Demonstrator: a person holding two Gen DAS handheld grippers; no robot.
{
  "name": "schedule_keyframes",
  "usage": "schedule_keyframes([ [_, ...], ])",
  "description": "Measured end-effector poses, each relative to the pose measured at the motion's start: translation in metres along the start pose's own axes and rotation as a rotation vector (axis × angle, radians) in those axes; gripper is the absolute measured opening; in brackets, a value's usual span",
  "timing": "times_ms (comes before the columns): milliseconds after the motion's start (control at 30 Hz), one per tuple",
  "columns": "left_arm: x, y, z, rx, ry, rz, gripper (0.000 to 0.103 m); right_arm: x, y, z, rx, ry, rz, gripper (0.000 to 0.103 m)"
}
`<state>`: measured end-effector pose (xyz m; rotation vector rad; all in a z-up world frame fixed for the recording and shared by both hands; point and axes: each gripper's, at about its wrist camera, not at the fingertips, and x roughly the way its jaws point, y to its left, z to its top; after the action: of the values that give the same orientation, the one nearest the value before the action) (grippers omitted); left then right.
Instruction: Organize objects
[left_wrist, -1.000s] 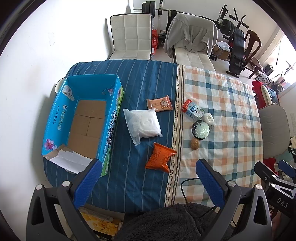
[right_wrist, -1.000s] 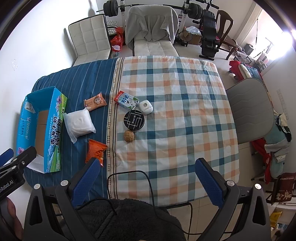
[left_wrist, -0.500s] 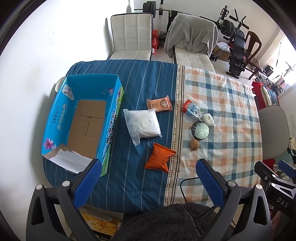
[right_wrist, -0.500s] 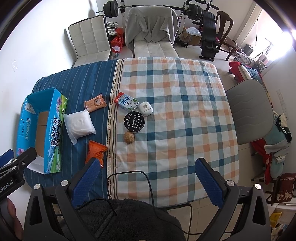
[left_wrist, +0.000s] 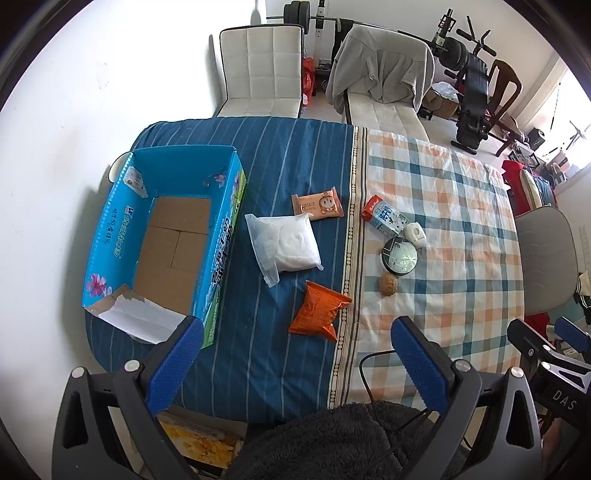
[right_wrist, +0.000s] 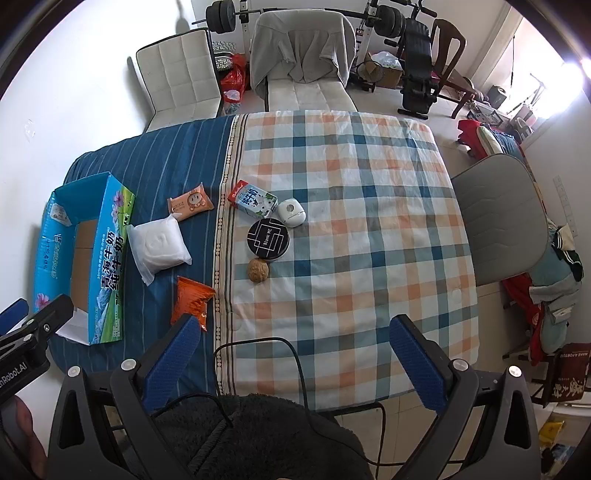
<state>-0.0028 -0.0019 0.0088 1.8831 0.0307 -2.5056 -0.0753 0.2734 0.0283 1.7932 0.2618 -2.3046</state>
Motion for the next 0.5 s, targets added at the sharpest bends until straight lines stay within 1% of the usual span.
schedule_keyframes([
  [500,-0.0036,0.0022,0.0007,-0.009,-0.012,-0.002,0.103,-0.0051,-0.0034,-0.0023,0.004,-0.017,-0.006,0.103],
])
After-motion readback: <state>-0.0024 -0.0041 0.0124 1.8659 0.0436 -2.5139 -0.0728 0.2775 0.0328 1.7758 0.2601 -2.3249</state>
